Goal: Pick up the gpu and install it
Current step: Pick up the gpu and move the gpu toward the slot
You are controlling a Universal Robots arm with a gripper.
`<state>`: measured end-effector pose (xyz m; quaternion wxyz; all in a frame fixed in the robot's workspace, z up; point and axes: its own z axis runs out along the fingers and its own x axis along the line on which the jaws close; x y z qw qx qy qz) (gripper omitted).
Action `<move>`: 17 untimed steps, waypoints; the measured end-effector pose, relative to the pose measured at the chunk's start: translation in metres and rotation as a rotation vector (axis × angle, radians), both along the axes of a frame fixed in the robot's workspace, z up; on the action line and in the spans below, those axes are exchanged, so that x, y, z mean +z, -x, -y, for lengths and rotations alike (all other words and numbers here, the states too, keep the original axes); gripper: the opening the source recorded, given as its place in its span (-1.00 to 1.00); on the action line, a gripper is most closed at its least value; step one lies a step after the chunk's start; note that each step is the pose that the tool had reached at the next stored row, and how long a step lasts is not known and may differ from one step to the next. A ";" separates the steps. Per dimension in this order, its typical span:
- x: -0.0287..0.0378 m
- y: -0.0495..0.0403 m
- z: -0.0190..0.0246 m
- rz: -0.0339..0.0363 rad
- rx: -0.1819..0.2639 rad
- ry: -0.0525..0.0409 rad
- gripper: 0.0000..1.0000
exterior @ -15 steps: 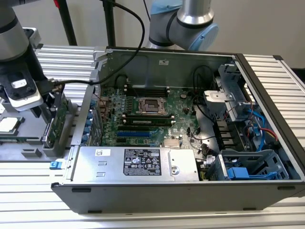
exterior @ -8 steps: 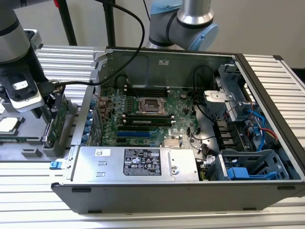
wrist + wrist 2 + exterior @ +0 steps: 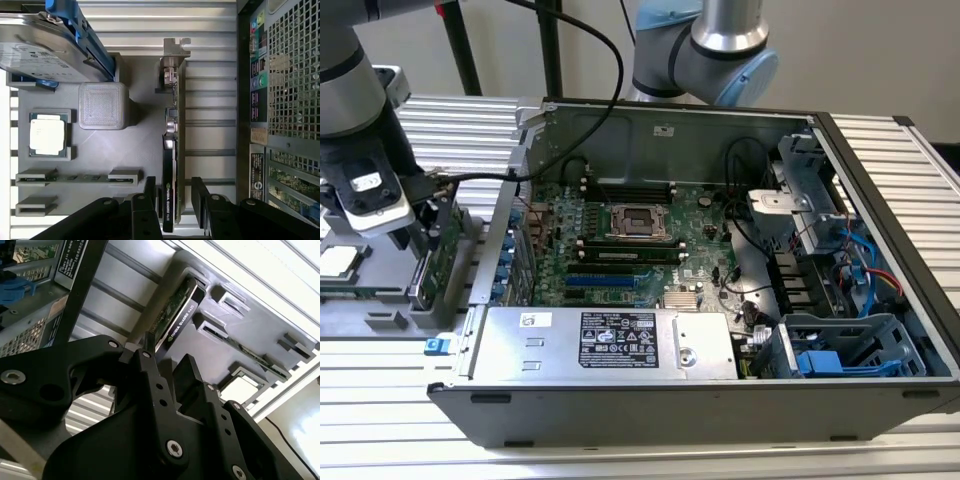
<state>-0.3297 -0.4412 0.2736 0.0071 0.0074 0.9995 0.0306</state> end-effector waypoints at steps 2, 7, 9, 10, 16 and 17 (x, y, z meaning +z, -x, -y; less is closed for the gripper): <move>-0.0014 0.0000 -0.0014 0.0001 0.000 0.0000 1.00; -0.0046 0.0000 -0.0049 0.0000 -0.001 -0.0001 1.00; -0.0060 0.0000 -0.0061 0.0002 -0.001 -0.0002 1.00; -0.0065 0.0000 -0.0064 0.0000 -0.001 0.0000 1.00; -0.0097 -0.0001 -0.0076 -0.0001 -0.001 0.0001 1.00; -0.0103 -0.0001 -0.0077 0.0001 -0.001 0.0000 1.00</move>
